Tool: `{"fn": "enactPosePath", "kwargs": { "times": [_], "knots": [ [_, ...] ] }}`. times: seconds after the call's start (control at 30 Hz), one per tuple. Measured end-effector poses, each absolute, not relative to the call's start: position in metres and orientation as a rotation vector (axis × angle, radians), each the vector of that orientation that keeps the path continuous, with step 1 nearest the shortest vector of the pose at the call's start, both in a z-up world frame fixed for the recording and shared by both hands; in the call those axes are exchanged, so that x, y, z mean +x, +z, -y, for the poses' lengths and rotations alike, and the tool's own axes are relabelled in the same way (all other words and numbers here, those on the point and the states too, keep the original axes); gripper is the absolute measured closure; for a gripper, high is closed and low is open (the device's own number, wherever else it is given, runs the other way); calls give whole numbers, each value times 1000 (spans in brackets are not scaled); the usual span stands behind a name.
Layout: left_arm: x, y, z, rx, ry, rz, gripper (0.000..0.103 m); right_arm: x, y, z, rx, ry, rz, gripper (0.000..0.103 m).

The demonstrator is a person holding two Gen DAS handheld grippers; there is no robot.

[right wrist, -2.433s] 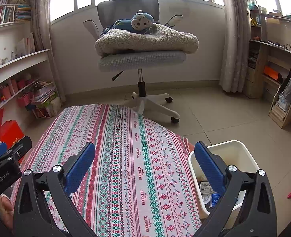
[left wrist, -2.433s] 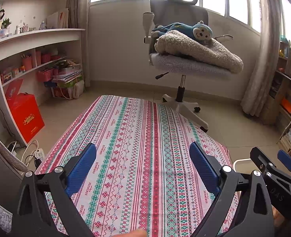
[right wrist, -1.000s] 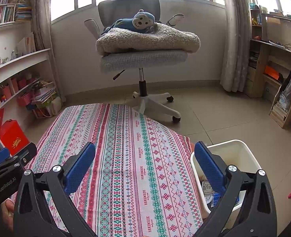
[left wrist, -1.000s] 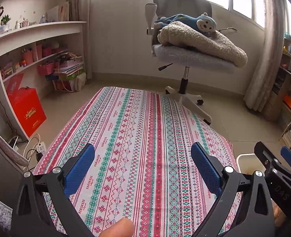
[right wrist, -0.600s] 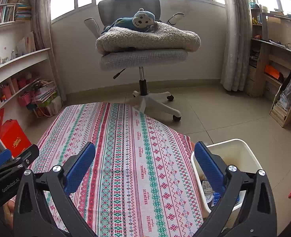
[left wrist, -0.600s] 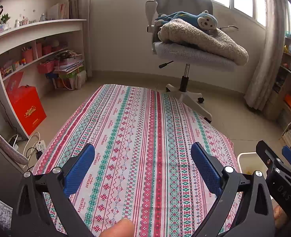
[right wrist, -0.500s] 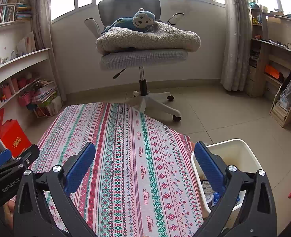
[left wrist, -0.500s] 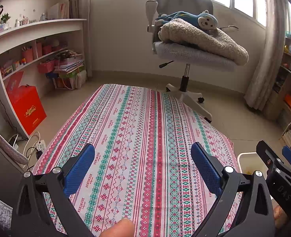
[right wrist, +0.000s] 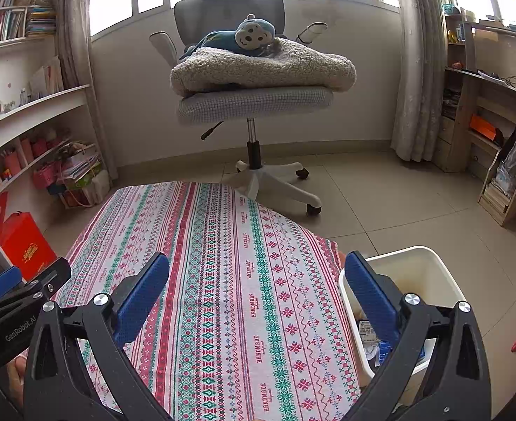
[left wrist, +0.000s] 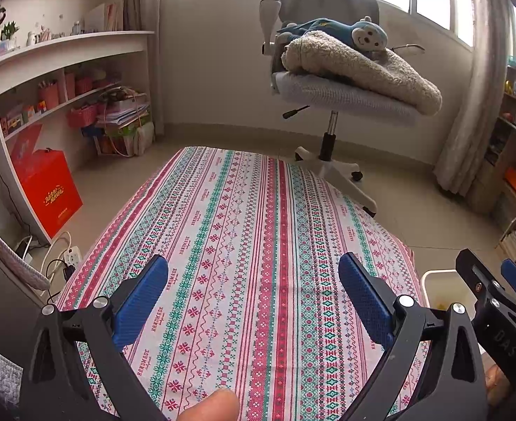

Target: Collect trash

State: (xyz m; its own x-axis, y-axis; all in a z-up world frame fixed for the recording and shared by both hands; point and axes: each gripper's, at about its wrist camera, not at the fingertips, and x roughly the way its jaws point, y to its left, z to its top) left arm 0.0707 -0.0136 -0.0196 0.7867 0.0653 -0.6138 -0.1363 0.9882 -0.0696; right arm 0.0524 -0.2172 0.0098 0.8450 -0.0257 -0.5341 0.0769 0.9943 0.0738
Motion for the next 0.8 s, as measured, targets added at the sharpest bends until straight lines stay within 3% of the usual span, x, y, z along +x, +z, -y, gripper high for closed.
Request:
{"fn": "enactPosePath", "kwargs": {
  "times": [0.8],
  "knots": [
    [71,-21,14,-121,96,-663,8,53,11,217,93,-54,-563,7]
  ]
}}
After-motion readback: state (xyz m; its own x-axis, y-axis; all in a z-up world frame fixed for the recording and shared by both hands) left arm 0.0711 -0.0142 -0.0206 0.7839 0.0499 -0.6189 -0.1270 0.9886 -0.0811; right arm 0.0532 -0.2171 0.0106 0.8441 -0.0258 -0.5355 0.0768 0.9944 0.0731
